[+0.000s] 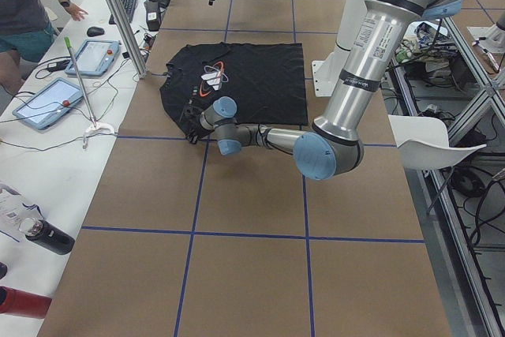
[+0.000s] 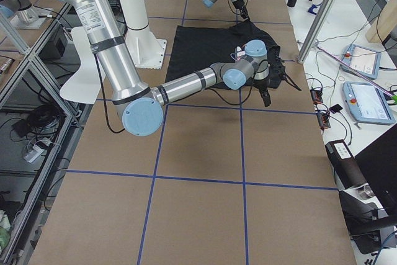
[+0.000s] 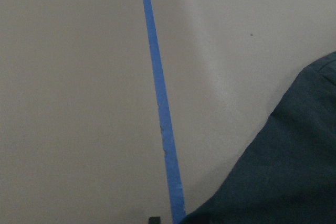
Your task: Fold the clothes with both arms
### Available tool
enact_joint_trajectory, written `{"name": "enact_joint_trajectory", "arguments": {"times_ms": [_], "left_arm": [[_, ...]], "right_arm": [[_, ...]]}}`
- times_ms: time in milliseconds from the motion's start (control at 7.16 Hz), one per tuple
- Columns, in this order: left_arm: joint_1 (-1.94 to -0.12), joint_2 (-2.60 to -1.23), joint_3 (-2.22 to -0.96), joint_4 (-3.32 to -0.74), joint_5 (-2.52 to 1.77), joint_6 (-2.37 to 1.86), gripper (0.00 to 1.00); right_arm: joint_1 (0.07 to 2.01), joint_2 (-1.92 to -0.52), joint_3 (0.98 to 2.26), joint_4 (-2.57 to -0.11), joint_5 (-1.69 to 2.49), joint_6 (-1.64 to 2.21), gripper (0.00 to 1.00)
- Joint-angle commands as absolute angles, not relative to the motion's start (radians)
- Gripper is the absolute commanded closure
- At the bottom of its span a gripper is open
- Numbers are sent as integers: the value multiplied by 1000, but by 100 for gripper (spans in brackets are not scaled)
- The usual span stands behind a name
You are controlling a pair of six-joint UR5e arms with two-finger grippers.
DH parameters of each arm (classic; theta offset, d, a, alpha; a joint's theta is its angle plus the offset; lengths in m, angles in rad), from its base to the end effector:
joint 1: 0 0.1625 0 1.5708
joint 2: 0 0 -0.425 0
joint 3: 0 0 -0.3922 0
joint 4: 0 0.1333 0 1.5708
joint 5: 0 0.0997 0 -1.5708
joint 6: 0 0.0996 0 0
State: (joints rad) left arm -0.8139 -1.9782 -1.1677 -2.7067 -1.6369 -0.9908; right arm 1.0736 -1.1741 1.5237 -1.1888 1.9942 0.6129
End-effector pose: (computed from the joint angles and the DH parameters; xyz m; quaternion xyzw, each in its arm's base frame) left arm 0.3834 -0.5905 0.5019 0.3249 0.4315 -0.0805 0.8377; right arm -0.2372 -0.6308 0.4211 0.1938 -0.3511 -0.0222 0.9158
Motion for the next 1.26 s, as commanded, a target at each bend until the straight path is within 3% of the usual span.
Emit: {"name": "enact_joint_trajectory", "arguments": {"times_ms": [0, 279, 698, 1117], "left_arm": [[-816, -1970, -1193, -2709, -1640, -991, 100], [-815, -1982, -1229, -2680, -1641, -992, 100], [-793, -2112, -1354, -2303, -1634, -1119, 100], [-690, -2232, -1333, -2168, -1577, -1225, 100]], "right_arm": [[1072, -1173, 1525, -1187, 1994, 618, 0], [1072, -1177, 1526, -1187, 1993, 620, 0], [1072, -1177, 1526, -1187, 1991, 624, 0], [1071, -1177, 1525, -1187, 1991, 638, 0]]}}
